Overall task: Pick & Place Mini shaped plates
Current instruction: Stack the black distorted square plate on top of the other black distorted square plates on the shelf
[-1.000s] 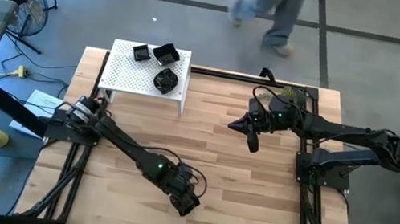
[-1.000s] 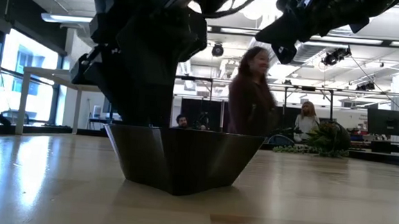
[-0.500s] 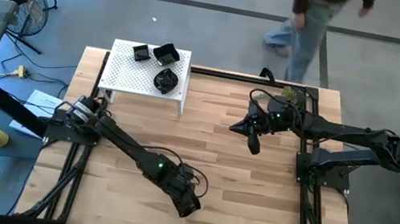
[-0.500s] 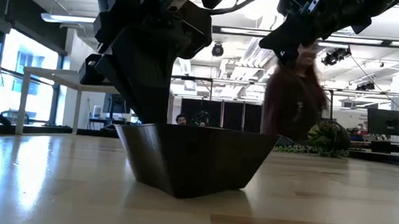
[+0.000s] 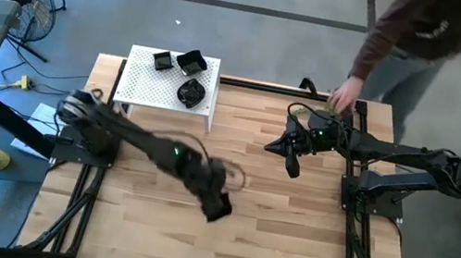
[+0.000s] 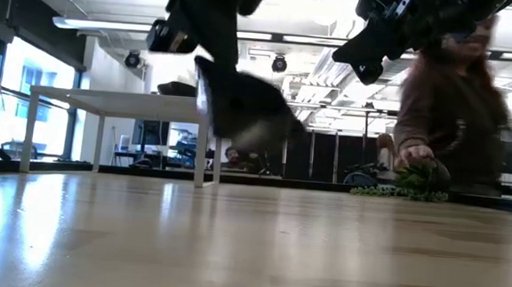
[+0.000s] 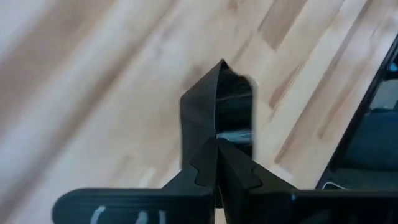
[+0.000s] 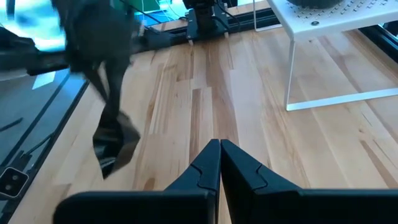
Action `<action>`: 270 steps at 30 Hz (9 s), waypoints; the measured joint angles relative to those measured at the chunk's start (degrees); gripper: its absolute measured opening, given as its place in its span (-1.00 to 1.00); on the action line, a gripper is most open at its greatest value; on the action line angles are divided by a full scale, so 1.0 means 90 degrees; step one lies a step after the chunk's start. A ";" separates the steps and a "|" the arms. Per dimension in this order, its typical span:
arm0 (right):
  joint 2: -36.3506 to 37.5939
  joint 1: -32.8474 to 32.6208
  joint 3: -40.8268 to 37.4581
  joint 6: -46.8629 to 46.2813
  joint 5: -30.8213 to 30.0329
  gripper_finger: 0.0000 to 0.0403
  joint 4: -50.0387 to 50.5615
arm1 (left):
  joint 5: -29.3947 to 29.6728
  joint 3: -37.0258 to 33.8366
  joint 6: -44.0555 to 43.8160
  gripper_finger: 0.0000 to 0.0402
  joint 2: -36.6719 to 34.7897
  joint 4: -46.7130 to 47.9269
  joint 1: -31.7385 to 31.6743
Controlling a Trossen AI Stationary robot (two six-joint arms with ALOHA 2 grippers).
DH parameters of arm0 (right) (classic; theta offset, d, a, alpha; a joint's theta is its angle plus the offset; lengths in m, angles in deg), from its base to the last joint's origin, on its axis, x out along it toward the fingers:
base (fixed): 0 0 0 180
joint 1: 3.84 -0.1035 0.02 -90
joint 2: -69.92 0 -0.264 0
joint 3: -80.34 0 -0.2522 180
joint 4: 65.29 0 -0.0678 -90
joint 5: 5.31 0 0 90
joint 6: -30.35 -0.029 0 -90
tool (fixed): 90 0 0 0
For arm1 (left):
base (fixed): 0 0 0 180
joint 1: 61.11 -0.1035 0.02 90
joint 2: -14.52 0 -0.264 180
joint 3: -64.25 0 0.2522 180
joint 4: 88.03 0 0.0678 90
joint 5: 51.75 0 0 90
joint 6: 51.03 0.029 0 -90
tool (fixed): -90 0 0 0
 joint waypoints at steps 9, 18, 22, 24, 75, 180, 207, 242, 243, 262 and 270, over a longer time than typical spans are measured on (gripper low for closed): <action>0.0001 -0.0001 0.0000 -0.0136 -0.0042 -0.97 -0.0110 | 0.0008 0.0000 0.0933 -1.00 -0.1539 0.0746 -0.1313; 0.0002 -0.0002 0.0000 -0.0425 -0.0486 -0.97 -0.0318 | -0.0234 0.0010 0.1602 -1.00 -0.2863 0.0974 -0.2874; 0.0002 -0.0002 0.0000 -0.0627 -0.0704 -0.97 -0.0409 | -0.0504 -0.0002 0.1945 -1.00 -0.3199 0.1015 -0.3681; 0.0002 -0.0002 0.0000 -0.0707 -0.0792 -0.97 -0.0429 | -0.0614 0.0000 0.2108 -1.00 -0.3315 0.1082 -0.4081; 0.0002 -0.0002 0.0000 -0.1356 -0.1389 -0.97 -0.0453 | 0.1078 -0.4473 -0.0975 -0.55 -0.3470 -0.0151 -0.2408; 0.0000 -0.0002 0.0000 -0.0846 -0.1197 -0.97 -0.0475 | 0.1299 -0.5382 -0.5900 -0.55 -0.2822 -0.1559 -0.1655; 0.0000 -0.0002 0.0000 -0.0781 -0.1214 -0.97 -0.0475 | -0.0337 -0.4190 -0.0416 -0.99 -0.3928 -0.1352 -0.1652; 0.0000 -0.0002 0.0000 -0.1238 -0.1248 -0.97 -0.0475 | -0.3141 0.2135 0.6787 -1.00 -0.1743 0.2841 -0.8439; 0.0001 -0.0002 0.0000 -0.1240 -0.1248 -0.97 -0.0475 | -0.3119 0.2232 0.6925 -1.00 -0.1606 0.2900 -0.8528; 0.0000 -0.0001 0.0000 -0.1401 -0.1401 -0.97 -0.0477 | -0.2788 0.2540 0.8159 -1.00 -0.0739 0.3793 -0.8741; 0.0000 0.0000 0.0000 -0.1343 -0.1518 -0.97 -0.0478 | -0.2714 0.2538 0.8243 -1.00 -0.0739 0.3903 -0.8739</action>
